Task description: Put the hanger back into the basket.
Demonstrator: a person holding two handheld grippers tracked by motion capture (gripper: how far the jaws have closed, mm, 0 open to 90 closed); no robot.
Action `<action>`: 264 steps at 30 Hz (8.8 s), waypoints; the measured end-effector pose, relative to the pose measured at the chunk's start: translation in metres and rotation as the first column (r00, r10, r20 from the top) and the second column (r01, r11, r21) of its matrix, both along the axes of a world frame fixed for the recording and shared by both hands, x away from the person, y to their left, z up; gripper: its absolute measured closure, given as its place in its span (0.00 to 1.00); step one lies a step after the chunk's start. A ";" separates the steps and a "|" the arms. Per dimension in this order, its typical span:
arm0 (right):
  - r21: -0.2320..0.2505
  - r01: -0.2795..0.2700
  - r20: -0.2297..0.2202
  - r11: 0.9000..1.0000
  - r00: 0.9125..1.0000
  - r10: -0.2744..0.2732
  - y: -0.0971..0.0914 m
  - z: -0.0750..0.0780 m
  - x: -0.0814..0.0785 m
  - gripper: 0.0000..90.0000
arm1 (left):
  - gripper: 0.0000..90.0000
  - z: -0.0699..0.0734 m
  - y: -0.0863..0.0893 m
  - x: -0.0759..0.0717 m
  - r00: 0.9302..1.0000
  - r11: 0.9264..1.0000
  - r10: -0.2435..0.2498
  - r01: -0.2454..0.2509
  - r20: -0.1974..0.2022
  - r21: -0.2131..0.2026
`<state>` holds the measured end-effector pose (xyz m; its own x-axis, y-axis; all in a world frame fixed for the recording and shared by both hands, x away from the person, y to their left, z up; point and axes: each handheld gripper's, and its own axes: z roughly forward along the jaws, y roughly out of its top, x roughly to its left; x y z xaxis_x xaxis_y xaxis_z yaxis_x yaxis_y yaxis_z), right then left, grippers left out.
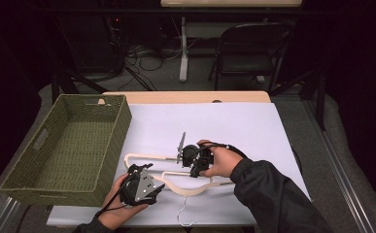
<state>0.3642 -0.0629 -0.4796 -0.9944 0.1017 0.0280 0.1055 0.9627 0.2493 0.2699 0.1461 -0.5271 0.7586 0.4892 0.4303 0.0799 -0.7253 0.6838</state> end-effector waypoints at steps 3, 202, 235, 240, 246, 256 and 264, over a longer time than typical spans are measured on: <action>-0.003 -0.002 -0.004 1.000 1.000 0.002 0.001 0.000 0.000 0.96 | 0.30 -0.001 -0.004 0.001 1.000 0.999 -0.024 0.023 0.007 0.022; 0.319 0.335 0.218 0.887 0.884 -0.413 -0.104 0.003 -0.013 0.52 | 0.97 0.146 0.222 0.093 0.799 0.829 0.436 -0.536 -0.414 -0.159; 0.312 0.348 0.211 0.884 0.882 -0.422 -0.103 -0.001 -0.011 0.52 | 0.97 0.129 0.285 0.076 0.841 0.871 0.380 -0.466 -0.386 -0.158; 0.313 0.349 0.211 0.883 0.881 -0.423 -0.103 -0.001 -0.010 0.52 | 0.97 0.128 0.286 0.080 0.850 0.883 0.359 -0.443 -0.384 -0.156; 0.312 0.351 0.210 0.883 0.881 -0.424 -0.103 -0.002 -0.010 0.52 | 0.97 0.121 0.291 0.083 0.862 0.900 0.328 -0.410 -0.386 -0.150; 0.313 0.352 0.206 0.882 0.882 -0.425 -0.103 -0.003 -0.009 0.52 | 0.97 0.104 0.299 0.082 0.865 0.901 0.308 -0.398 -0.397 -0.169; 0.312 0.353 0.204 0.882 0.882 -0.425 -0.102 -0.004 -0.009 0.52 | 0.97 0.088 0.300 0.080 0.864 0.908 0.299 -0.388 -0.405 -0.159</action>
<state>0.3556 -0.1646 -0.4835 -0.8498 0.5067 -0.1453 0.3547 0.7536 0.5534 0.3495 0.4461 -0.4389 0.6032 0.7976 0.0022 0.5698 -0.4329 0.6986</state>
